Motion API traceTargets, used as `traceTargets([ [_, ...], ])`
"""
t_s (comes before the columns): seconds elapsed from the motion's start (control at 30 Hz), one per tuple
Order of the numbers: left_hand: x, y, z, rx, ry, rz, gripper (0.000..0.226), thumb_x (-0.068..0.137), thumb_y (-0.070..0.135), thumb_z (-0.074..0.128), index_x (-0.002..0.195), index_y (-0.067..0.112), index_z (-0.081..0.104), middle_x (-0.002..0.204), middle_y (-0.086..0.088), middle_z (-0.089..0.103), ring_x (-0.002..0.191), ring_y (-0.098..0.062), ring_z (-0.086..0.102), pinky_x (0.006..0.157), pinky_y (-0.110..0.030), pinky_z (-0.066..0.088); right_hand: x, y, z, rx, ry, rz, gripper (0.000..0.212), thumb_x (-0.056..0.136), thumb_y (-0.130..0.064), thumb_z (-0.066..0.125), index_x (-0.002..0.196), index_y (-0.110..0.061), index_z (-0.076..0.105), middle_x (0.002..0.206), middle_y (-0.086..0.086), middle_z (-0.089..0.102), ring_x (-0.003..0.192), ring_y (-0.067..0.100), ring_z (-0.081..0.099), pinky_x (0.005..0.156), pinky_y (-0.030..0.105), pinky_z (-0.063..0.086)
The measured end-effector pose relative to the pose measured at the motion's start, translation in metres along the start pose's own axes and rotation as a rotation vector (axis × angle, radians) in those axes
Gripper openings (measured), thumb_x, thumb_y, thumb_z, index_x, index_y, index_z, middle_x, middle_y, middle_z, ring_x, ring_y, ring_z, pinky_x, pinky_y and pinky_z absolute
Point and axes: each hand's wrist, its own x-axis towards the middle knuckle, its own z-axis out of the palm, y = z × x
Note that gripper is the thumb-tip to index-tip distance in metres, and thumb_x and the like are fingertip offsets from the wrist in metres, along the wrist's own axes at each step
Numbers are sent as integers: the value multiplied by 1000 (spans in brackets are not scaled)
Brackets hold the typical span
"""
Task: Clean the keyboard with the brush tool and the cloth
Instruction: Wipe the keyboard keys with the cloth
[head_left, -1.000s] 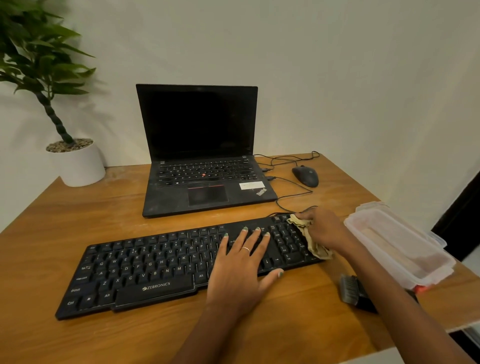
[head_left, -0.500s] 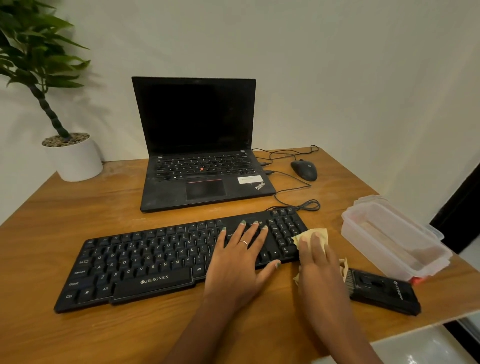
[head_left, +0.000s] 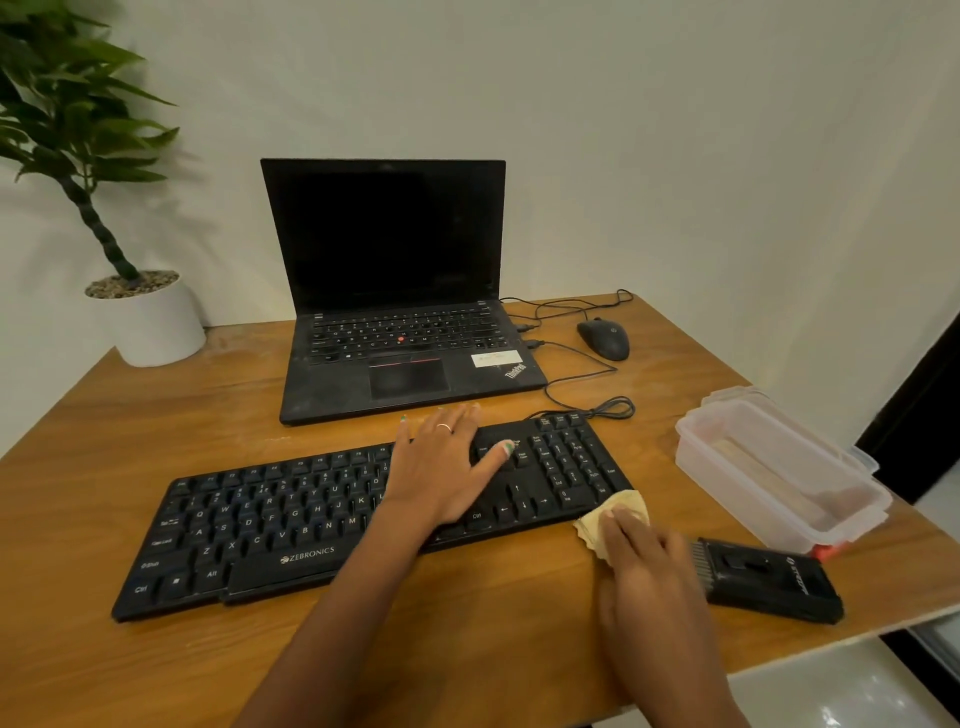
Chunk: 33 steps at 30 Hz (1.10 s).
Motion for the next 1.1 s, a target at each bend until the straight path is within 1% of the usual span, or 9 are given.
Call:
traceTargets([
  [0.07, 5, -5, -2, -16, -55, -14, 70, 95, 65, 22, 151, 24, 28, 154, -2, 36, 142, -19, 30, 119, -50, 10, 0, -9, 0, -14, 74, -46, 57, 86, -20, 60, 139, -19, 40, 141, -3, 40, 124, 23, 38, 102, 37, 36],
  [0.23, 7, -8, 1, -13, -64, -19, 70, 95, 66, 27, 150, 23, 31, 153, -1, 37, 139, -21, 34, 118, -47, 16, -4, -15, 18, 50, 29, -159, 49, 46, -7, 84, 93, -15, 73, 95, -1, 71, 81, 21, 65, 63, 35, 55],
  [0.4, 10, -11, 1, -34, -64, -5, 70, 94, 66, 29, 148, 23, 35, 150, 0, 42, 135, -21, 40, 115, -47, 24, 9, -10, 8, 50, 59, 30, 62, 60, -13, 81, 120, -12, 62, 123, 2, 60, 111, 26, 57, 87, 42, 49],
  [0.5, 11, -11, 1, -25, -61, -2, 68, 94, 66, 30, 147, 23, 36, 149, 0, 44, 133, -20, 42, 114, -45, 26, 3, -17, 14, 78, 59, -90, 69, 31, -10, 91, 98, -11, 72, 103, 5, 70, 92, 28, 66, 68, 44, 55],
  [0.63, 11, -11, 1, -15, -44, 3, 67, 95, 64, 31, 148, 24, 36, 151, 1, 42, 134, -20, 41, 113, -42, 27, -7, -14, 19, 140, 49, -295, 62, 55, -8, 83, 113, -18, 65, 115, -5, 65, 106, 20, 61, 83, 35, 52],
  [0.77, 9, -12, 0, -40, -33, 20, 63, 97, 60, 32, 147, 22, 38, 148, 0, 45, 132, -20, 42, 110, -37, 28, 3, -1, 2, 237, 189, -121, 46, 95, -22, 42, 140, -26, 35, 144, -11, 36, 131, 7, 30, 108, 21, 24],
  [0.87, 10, -13, 0, -46, -30, 21, 62, 97, 60, 31, 146, 22, 39, 148, 0, 45, 133, -20, 42, 111, -38, 29, 6, -14, -3, 162, 132, -51, 41, 91, -24, 50, 132, -23, 46, 134, -8, 45, 122, 11, 39, 102, 28, 33],
  [0.97, 11, -12, 1, -47, -19, 16, 60, 99, 58, 29, 145, 22, 41, 149, 0, 44, 134, -20, 41, 110, -38, 31, -2, -40, 12, 188, 111, -217, 35, 54, -22, 80, 88, -23, 71, 92, -9, 67, 82, 12, 64, 68, 31, 53],
  [1.1, 12, -13, -1, -38, -37, 8, 59, 99, 57, 26, 146, 24, 40, 150, 0, 43, 135, -19, 40, 109, -40, 32, -14, -76, 16, 200, 75, -483, 30, 60, -28, 56, 86, -30, 72, 94, -18, 66, 82, 7, 65, 60, 23, 53],
])
